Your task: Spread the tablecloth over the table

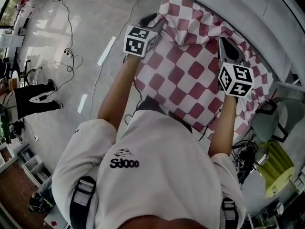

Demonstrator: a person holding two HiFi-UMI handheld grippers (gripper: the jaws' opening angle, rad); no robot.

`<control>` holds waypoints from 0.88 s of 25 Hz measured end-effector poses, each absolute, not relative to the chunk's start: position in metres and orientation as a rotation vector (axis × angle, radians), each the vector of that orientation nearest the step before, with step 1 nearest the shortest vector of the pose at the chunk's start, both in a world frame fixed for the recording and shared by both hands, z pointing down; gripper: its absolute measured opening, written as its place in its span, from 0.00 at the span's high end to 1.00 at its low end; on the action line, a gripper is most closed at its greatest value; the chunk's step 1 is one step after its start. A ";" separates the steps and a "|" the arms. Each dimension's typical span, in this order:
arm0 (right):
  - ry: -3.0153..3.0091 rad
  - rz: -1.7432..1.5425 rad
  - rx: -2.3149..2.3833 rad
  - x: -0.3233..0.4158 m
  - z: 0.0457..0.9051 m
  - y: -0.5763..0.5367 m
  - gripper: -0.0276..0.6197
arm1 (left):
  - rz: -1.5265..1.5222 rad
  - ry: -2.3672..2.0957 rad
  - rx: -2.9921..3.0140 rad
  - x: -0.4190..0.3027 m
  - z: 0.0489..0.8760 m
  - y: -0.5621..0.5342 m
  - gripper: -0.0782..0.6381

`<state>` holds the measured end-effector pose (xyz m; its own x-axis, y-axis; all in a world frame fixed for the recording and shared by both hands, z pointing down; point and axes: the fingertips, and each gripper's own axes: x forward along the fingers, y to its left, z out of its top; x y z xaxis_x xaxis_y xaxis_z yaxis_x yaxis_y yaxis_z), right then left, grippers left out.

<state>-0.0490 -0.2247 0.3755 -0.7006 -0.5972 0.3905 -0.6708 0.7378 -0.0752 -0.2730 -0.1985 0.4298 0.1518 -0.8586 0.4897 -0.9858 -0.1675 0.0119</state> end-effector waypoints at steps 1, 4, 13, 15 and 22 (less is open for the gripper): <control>-2.589 0.314 0.992 -0.057 0.380 -0.231 0.89 | 0.547 -1.751 2.106 -0.280 0.437 -0.208 0.69; -2.553 0.340 1.010 -0.080 0.396 -0.247 0.84 | 0.564 -1.676 2.111 -0.296 0.462 -0.236 0.68; -2.453 0.415 1.045 -0.129 0.450 -0.286 0.79 | 0.678 -1.479 2.098 -0.342 0.548 -0.310 0.68; -2.430 0.436 1.047 -0.135 0.464 -0.293 0.79 | 0.695 -1.434 2.069 -0.342 0.569 -0.320 0.67; -2.378 0.462 1.029 -0.157 0.495 -0.309 0.78 | 0.724 -1.303 1.992 -0.355 0.632 -0.345 0.58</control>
